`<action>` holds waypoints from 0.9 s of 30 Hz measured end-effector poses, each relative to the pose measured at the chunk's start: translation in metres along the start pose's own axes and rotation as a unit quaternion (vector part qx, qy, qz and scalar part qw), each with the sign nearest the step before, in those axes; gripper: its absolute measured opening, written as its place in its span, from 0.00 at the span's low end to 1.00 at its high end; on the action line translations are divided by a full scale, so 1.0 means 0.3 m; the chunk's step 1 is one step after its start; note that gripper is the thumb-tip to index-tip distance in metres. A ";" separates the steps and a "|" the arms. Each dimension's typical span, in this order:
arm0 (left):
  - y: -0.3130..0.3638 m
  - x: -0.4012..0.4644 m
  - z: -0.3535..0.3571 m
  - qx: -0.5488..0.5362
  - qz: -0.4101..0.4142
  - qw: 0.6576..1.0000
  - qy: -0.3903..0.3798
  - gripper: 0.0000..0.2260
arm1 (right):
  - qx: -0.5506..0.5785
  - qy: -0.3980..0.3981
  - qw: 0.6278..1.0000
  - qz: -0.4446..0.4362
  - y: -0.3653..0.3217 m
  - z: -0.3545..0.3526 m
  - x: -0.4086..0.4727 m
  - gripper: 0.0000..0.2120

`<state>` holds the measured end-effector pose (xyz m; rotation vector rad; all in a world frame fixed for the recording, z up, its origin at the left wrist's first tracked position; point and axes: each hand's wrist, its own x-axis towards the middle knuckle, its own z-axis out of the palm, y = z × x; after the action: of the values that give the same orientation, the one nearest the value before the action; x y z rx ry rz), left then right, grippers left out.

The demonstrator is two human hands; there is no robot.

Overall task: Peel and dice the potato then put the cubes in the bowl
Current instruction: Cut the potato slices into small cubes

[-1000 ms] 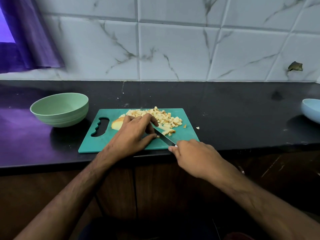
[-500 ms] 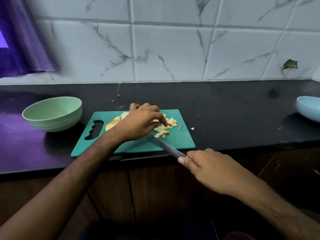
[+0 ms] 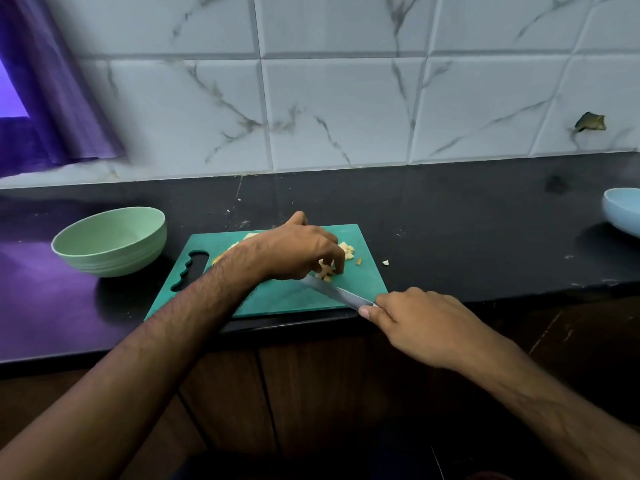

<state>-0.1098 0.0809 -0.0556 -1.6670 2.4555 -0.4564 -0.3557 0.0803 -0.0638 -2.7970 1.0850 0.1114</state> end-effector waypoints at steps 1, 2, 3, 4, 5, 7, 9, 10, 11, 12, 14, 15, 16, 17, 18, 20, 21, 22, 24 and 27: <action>-0.003 0.002 -0.001 0.001 0.003 1.000 0.000 0.17 | -0.002 -0.002 1.000 -0.001 0.005 -0.003 0.004 0.20; -0.005 0.003 -0.003 -0.002 0.006 1.000 -0.001 0.16 | -0.004 -0.004 1.000 -0.003 0.007 -0.003 0.006 0.20; -0.007 0.006 -0.005 -0.007 0.007 1.000 -0.005 0.15 | -0.006 -0.006 1.000 -0.004 0.009 -0.001 0.009 0.20; -0.008 0.008 -0.010 -0.011 0.008 1.000 -0.007 0.15 | -0.008 -0.006 1.000 -0.007 0.010 0.001 0.011 0.20; -0.009 0.010 -0.012 -0.015 0.008 1.000 -0.008 0.14 | -0.008 -0.007 1.000 -0.010 0.012 0.005 0.013 0.19; -0.009 0.014 -0.018 -0.032 0.009 0.999 -0.009 0.12 | -0.007 -0.006 1.000 -0.015 0.017 0.012 0.017 0.18; -0.009 0.008 -0.020 -0.054 0.009 0.999 -0.002 0.11 | -0.007 -0.005 1.000 -0.012 0.023 0.017 0.021 0.19; -0.012 -0.001 -0.020 -0.068 0.008 0.997 0.021 0.11 | -0.010 -0.002 1.000 -0.009 0.026 0.018 0.024 0.20; -0.018 -0.012 -0.021 -0.093 0.007 0.994 0.057 0.10 | -0.013 0.003 1.000 -0.006 0.029 0.019 0.028 0.21; -0.026 -0.027 -0.025 -0.127 0.002 0.987 0.097 0.09 | -0.016 0.010 1.000 -0.002 0.033 0.018 0.033 0.21; -0.041 -0.071 -0.039 -0.213 -0.023 0.962 0.166 0.07 | -0.025 0.024 0.999 0.006 0.041 0.011 0.048 0.21; -0.045 -0.097 -0.046 -0.247 -0.044 0.948 0.196 0.07 | -0.032 0.029 0.999 0.013 0.046 0.005 0.057 0.22; -0.048 -0.125 -0.051 -0.269 -0.071 0.935 0.220 0.07 | -0.038 0.031 0.999 0.020 0.047 -0.002 0.066 0.22; -0.047 -0.153 -0.053 -0.280 -0.100 0.924 0.241 0.07 | -0.043 0.031 0.998 0.025 0.049 -0.008 0.073 0.22; -0.046 -0.182 -0.049 -0.288 -0.128 0.913 0.259 0.07 | -0.045 0.031 0.998 0.027 0.048 -0.013 0.082 0.22; -0.039 -0.227 -0.029 -0.309 -0.174 0.889 0.290 0.07 | -0.043 0.031 0.998 0.027 0.048 -0.019 0.091 0.22; -0.037 -0.248 -0.016 -0.323 -0.194 0.875 0.304 0.08 | -0.041 0.033 0.998 0.026 0.046 -0.020 0.093 0.22; -0.033 -0.264 -0.002 -0.338 -0.210 0.861 0.318 0.08 | -0.038 0.034 0.998 0.025 0.046 -0.020 0.093 0.22; -0.029 -0.294 0.025 -0.363 -0.229 0.835 0.344 0.09 | -0.034 0.033 0.999 0.022 0.043 -0.024 0.088 0.22; -0.015 -0.319 0.058 -0.399 -0.204 0.831 0.330 0.11 | -0.024 0.028 0.999 0.015 0.044 -0.031 0.074 0.22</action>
<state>-0.0647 0.1649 -0.0759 -2.8005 3.0019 0.0150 -0.3479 0.0545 -0.0585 -2.8438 1.1512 0.0622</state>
